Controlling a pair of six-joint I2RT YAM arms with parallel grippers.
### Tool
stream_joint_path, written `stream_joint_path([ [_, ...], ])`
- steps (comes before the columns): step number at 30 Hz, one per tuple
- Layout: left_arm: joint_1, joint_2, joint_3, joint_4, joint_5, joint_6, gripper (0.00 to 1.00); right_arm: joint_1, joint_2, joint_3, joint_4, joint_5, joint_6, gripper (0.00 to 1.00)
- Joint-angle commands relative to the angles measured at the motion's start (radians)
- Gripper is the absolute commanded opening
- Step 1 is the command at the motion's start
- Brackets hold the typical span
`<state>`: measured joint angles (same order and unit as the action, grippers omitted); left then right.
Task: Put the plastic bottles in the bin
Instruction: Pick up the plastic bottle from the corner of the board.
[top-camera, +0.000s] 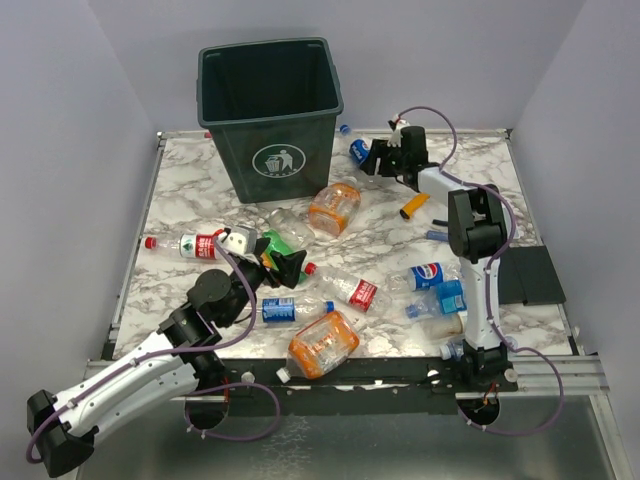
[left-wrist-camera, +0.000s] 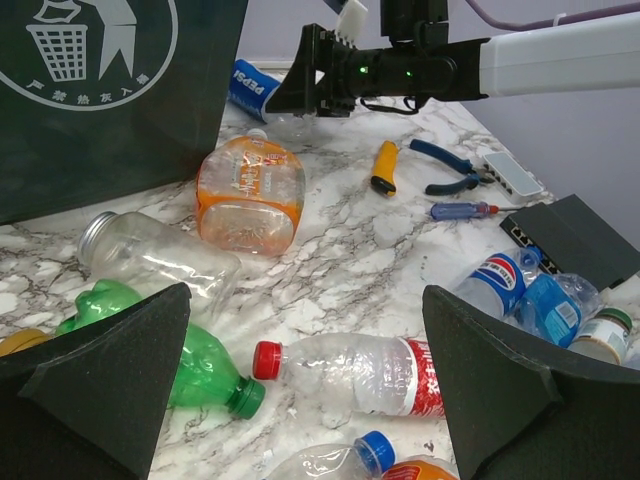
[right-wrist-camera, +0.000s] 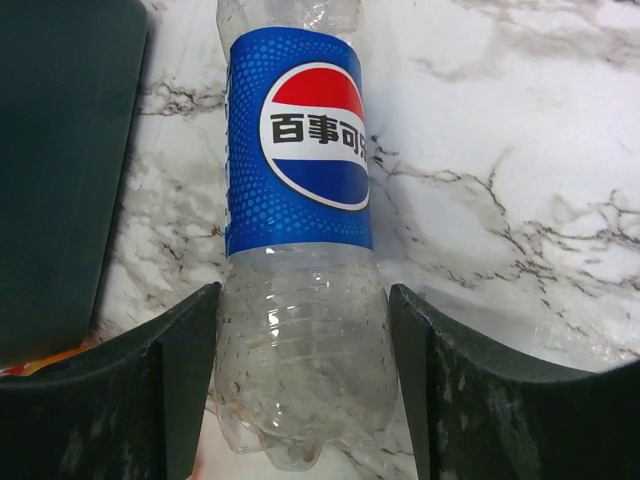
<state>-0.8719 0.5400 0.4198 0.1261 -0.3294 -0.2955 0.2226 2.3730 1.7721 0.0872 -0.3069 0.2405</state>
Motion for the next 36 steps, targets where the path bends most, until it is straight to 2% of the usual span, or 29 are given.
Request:
stream_joint_path([
  [1, -0.001, -0.009, -0.004, 0.004, 0.023, -0.011, 0.99, 0.003, -0.058, -0.033, -0.035, 0.01, -0.022, 0.7],
  [4, -0.002, -0.009, -0.003, 0.003, 0.028, -0.011, 0.99, 0.007, -0.052, -0.016, -0.081, -0.008, -0.023, 0.8],
  [7, -0.001, -0.007, -0.001, 0.003, 0.03, -0.011, 0.99, 0.013, -0.047, -0.018, -0.125, -0.002, -0.031, 0.83],
  [9, -0.001, -0.007, 0.002, 0.004, 0.03, -0.009, 0.99, 0.014, -0.058, -0.052, -0.111, 0.022, -0.033, 0.78],
  [14, -0.001, -0.02, 0.002, 0.001, 0.03, -0.011, 0.99, 0.014, -0.111, -0.135, -0.06, 0.058, -0.027, 0.54],
  [17, -0.001, -0.033, 0.002, -0.002, 0.02, -0.013, 0.99, 0.014, -0.192, -0.22, -0.002, 0.079, -0.009, 0.45],
  [22, -0.002, -0.052, -0.001, -0.002, -0.058, -0.045, 0.99, 0.014, -0.443, -0.435, 0.123, 0.159, 0.079, 0.39],
  [26, -0.002, -0.079, 0.004, -0.009, -0.335, -0.169, 0.99, 0.019, -0.671, -0.629, 0.227, 0.227, 0.129, 0.38],
  [28, -0.001, -0.077, 0.02, 0.001, -0.403, -0.202, 0.99, 0.024, -0.79, -0.714, 0.262, 0.227, 0.148, 0.37],
  [31, -0.001, -0.014, 0.109, -0.012, -0.331, -0.249, 0.99, 0.043, -0.985, -0.852, 0.303, 0.22, 0.174, 0.36],
  [34, -0.001, 0.132, 0.279, -0.102, -0.228, -0.358, 0.99, 0.052, -1.193, -0.952, 0.276, 0.197, 0.179, 0.36],
  [36, -0.001, 0.224, 0.378, -0.109, -0.129, -0.371, 0.99, 0.053, -1.348, -1.002, 0.253, 0.142, 0.184, 0.36],
])
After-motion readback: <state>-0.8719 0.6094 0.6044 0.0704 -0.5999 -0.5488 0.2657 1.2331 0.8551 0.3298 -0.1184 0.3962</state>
